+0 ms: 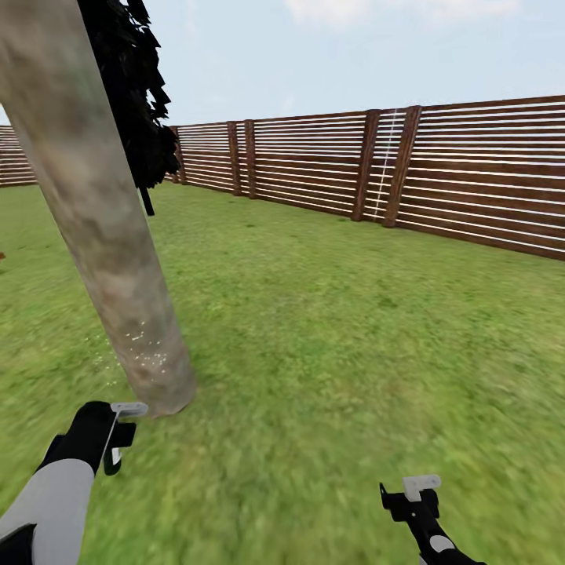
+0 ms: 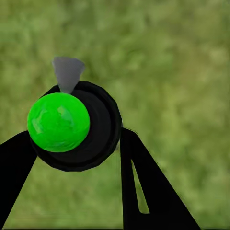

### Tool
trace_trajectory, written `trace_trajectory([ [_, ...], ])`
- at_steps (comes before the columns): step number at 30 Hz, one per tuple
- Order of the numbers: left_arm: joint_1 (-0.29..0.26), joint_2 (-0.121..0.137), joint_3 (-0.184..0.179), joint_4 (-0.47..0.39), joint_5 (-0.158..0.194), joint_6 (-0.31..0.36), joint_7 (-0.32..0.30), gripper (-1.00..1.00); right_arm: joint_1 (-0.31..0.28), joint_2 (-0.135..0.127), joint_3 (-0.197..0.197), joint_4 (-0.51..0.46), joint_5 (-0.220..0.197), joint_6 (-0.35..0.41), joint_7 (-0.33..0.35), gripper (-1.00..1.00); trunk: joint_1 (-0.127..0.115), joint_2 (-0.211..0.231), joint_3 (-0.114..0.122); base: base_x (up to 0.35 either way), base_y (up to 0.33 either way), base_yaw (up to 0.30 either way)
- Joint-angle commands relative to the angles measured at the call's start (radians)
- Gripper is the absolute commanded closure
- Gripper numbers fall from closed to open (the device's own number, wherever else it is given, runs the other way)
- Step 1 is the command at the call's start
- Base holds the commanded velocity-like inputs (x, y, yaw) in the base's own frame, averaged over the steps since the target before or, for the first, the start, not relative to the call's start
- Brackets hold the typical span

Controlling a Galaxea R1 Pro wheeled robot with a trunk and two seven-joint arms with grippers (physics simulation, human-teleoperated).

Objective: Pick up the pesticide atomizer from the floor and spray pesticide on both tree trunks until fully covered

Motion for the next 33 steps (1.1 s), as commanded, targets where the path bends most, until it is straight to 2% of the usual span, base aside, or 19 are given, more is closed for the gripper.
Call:
trace_trajectory([
  [1,0.001,-0.001,0.003,-0.001,-0.008,0.001,-0.01,1.0,-0.001,0.0,-0.005,0.002,0.011,-0.003,-0.004,-1.0,0.0,0.0,-0.001,-0.001,0.0,0.008],
  [7,0.002,-0.033,-0.005,-0.002,-0.003,0.003,-0.01,1.0,-0.001,0.001,-0.005,0.002,0.011,-0.003,-0.004,-1.0,0.0,0.0,-0.001,0.033,-0.048,0.001],
  [9,0.002,-0.035,-0.003,-0.01,-0.002,0.003,-0.01,1.0,-0.001,0.0,-0.005,0.002,0.011,-0.003,-0.004,-1.0,0.0,0.0,-0.001,0.139,-0.208,0.0],
  [12,0.002,-0.022,0.002,-0.014,-0.004,0.003,-0.01,1.0,-0.001,0.0,-0.005,0.002,0.011,-0.003,-0.004,-1.0,0.0,0.0,-0.001,0.159,-0.227,0.0],
  [15,0.003,0.026,0.004,-0.014,-0.005,0.004,-0.01,1.0,-0.001,0.001,-0.005,0.002,0.011,-0.003,-0.004,-1.0,0.0,0.0,-0.001,0.17,-0.231,0.0],
  [18,0.013,0.043,0.003,-0.014,-0.004,0.004,-0.01,1.0,-0.001,0.0,-0.005,0.002,0.011,-0.004,-0.004,-1.0,0.0,0.0,-0.001,0.169,-0.232,0.0],
  [22,0.016,0.044,0.003,-0.015,-0.003,0.004,-0.01,1.0,-0.001,0.001,-0.005,0.002,0.011,-0.004,-0.004,-1.0,0.0,0.0,-0.001,0.089,-0.255,0.07],
  [33,0.017,0.032,0.004,-0.015,0.0,0.004,-0.01,1.0,-0.001,0.001,-0.005,0.003,0.011,-0.004,-0.004,-1.0,0.0,0.0,-0.001,-0.037,-0.271,0.27],
])
